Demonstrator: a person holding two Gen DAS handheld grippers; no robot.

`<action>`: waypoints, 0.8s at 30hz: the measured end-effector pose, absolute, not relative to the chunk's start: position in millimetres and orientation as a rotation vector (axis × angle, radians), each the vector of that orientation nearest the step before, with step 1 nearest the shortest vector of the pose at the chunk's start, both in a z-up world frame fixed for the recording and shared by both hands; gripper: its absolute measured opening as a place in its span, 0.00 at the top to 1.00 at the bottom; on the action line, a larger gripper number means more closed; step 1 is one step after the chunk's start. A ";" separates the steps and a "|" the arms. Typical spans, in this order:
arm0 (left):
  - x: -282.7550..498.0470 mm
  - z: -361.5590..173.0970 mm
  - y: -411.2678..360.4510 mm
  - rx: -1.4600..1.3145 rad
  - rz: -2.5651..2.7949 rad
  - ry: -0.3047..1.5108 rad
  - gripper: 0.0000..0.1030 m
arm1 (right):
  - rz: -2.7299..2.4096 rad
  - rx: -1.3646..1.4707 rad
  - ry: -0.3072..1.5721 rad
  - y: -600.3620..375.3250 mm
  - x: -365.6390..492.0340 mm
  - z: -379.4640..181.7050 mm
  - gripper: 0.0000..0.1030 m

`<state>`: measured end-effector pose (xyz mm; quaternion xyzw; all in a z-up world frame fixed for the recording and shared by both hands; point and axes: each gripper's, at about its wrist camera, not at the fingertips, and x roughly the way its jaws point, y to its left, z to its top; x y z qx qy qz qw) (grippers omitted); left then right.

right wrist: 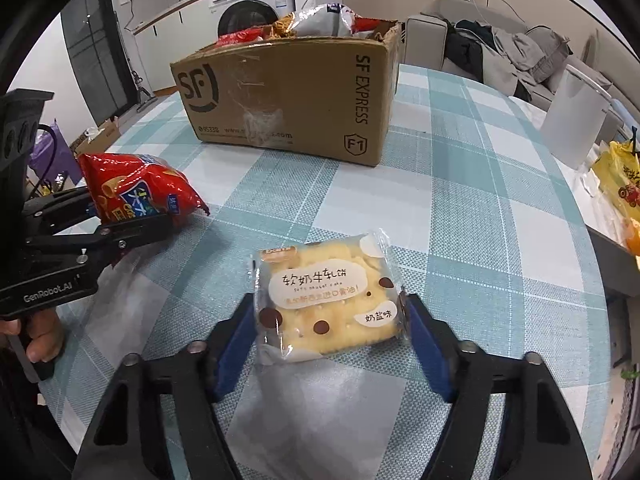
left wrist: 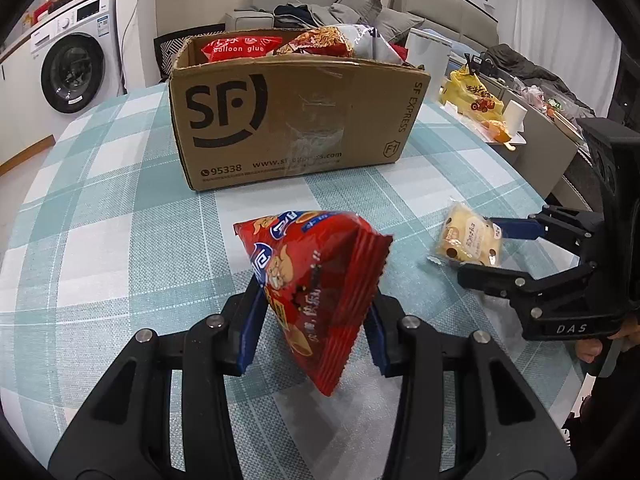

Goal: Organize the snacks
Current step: 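Lift the red snack bag with the left tool while the right tool carries the cake packet over the box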

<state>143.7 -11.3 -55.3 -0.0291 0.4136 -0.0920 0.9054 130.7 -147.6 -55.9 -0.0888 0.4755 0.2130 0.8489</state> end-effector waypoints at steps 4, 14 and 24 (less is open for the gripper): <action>142.3 -51.7 -9.1 -0.061 -0.184 0.843 0.60 | 0.459 -0.164 0.997 -152.0 129.9 -54.0 0.38; 132.8 -28.1 2.3 -0.074 -0.153 0.781 0.60 | 0.478 -0.100 0.926 -157.6 123.7 -33.0 0.38; 126.4 0.0 16.5 -0.079 -0.122 0.715 0.60 | 0.491 -0.020 0.846 -160.4 125.3 -4.1 0.38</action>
